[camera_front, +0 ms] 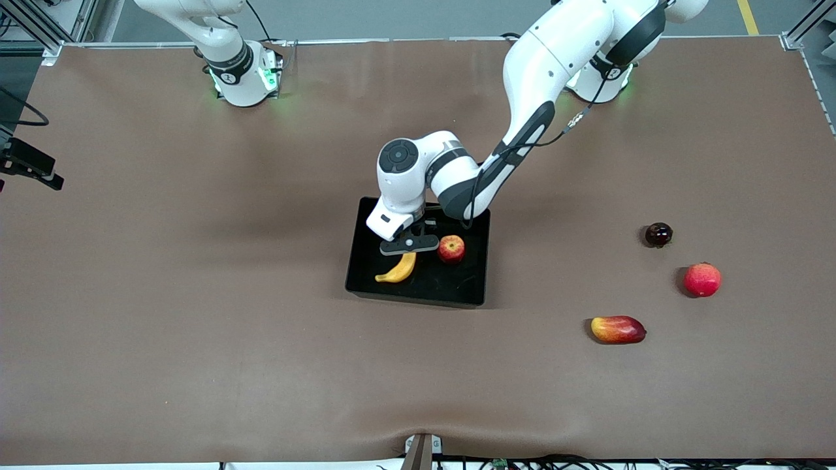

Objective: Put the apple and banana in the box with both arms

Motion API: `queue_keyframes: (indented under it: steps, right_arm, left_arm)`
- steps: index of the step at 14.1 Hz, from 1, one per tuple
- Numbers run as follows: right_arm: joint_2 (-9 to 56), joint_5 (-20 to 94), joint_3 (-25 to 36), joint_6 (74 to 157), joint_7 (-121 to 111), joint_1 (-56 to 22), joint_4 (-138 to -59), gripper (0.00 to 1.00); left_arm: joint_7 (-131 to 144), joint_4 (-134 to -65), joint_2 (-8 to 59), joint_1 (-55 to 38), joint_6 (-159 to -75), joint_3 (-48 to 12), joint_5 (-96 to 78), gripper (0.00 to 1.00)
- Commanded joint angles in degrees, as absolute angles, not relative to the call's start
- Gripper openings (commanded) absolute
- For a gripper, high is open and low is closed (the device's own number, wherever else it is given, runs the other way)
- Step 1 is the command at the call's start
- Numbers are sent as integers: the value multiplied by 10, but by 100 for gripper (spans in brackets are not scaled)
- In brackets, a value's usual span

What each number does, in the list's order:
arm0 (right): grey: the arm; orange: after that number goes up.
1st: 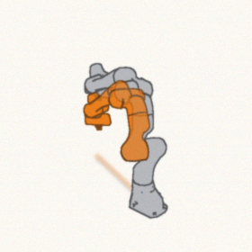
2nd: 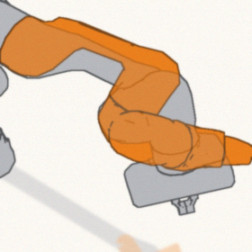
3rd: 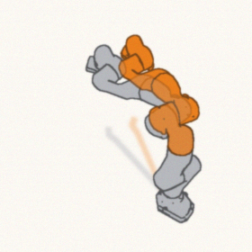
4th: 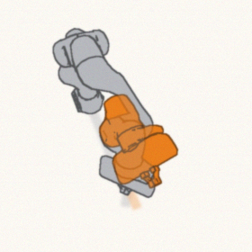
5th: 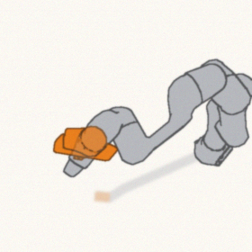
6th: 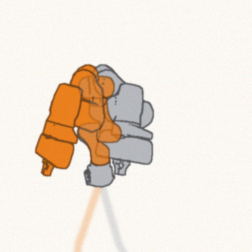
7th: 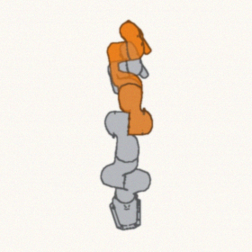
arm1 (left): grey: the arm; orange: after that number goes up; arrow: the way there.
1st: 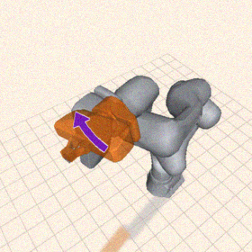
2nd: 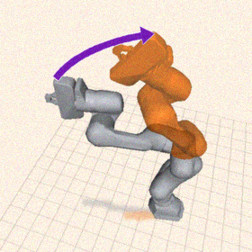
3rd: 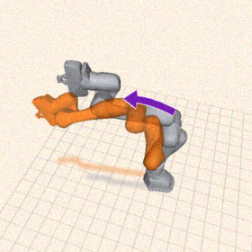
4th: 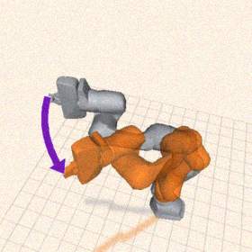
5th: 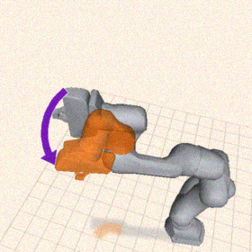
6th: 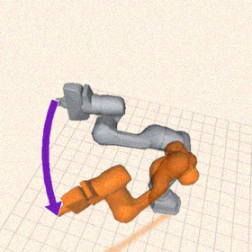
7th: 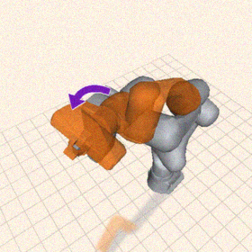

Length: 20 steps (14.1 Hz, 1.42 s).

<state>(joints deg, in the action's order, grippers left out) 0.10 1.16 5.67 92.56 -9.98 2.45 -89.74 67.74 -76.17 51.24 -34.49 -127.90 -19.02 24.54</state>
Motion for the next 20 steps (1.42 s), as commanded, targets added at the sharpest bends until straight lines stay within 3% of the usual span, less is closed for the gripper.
queue_keyframes:
  steps: [1, 2, 3, 7, 13, 20]
  right_arm:
    - [1, 11, 51, 918, -105, 30, -891, 100]
    - [1, 12, 51, 918, -105, 30, -891, 100]
    - [1, 12, 50, 918, -105, 30, -891, 100]
    - [1, 12, 50, 918, -104, 30, -890, 100]
    - [-1, 13, 47, 901, -100, 27, -880, 100]
    - [1, 12, 48, 891, -101, 22, -860, 100]
  left_arm:
    - [690, -749, 513, -351, -1286, -171, 251, 21]
    - [689, -748, 505, -350, -1284, -170, 253, 68]
    - [686, -748, 494, -347, -1282, -170, 256, 100]
    - [665, -748, 401, -309, -1189, -170, 256, 100]
    - [439, -751, 238, -136, -1049, -176, 182, 100]
    - [241, -757, 119, 17, -895, -176, 91, 100]
